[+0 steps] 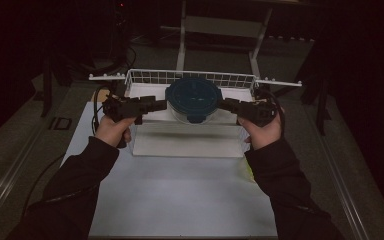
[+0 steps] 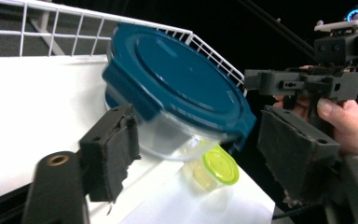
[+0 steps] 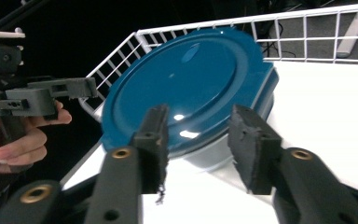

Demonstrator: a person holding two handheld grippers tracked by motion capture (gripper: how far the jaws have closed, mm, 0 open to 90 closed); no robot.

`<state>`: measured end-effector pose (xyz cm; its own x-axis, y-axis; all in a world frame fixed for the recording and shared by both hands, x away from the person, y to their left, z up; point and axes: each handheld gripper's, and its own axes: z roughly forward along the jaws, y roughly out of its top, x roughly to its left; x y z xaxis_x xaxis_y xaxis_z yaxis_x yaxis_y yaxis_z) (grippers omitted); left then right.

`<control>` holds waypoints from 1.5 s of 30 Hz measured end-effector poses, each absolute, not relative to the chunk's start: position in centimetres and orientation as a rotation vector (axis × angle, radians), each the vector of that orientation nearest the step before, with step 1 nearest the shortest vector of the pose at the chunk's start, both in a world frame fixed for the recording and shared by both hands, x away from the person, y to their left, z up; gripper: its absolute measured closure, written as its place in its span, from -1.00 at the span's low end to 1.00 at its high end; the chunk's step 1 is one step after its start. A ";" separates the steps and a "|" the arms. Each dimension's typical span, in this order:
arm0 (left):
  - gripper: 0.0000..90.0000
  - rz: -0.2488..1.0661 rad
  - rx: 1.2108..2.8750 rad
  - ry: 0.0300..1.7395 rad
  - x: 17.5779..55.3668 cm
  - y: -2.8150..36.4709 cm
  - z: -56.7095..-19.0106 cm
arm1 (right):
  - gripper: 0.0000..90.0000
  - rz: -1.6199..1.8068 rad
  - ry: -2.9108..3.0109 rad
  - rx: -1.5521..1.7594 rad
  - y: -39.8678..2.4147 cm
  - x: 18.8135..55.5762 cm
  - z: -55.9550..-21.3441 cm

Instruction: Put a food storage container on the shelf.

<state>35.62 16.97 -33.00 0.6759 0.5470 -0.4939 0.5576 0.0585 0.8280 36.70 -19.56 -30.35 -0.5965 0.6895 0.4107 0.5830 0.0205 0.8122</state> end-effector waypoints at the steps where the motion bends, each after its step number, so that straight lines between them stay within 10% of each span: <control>1: -0.45 0.025 1.596 0.909 34.6 17.1 -33.4 | 0.31 1.641 2.175 1.353 -19.6 36.5 -30.3; 13: -1.00 0.144 1.716 0.818 30.4 16.4 -36.8 | 0.99 1.571 2.343 1.268 -18.9 33.3 -32.0; 45: -1.00 0.296 1.805 0.907 21.7 16.0 -48.9 | 1.00 1.603 2.365 1.340 -14.6 35.9 -33.8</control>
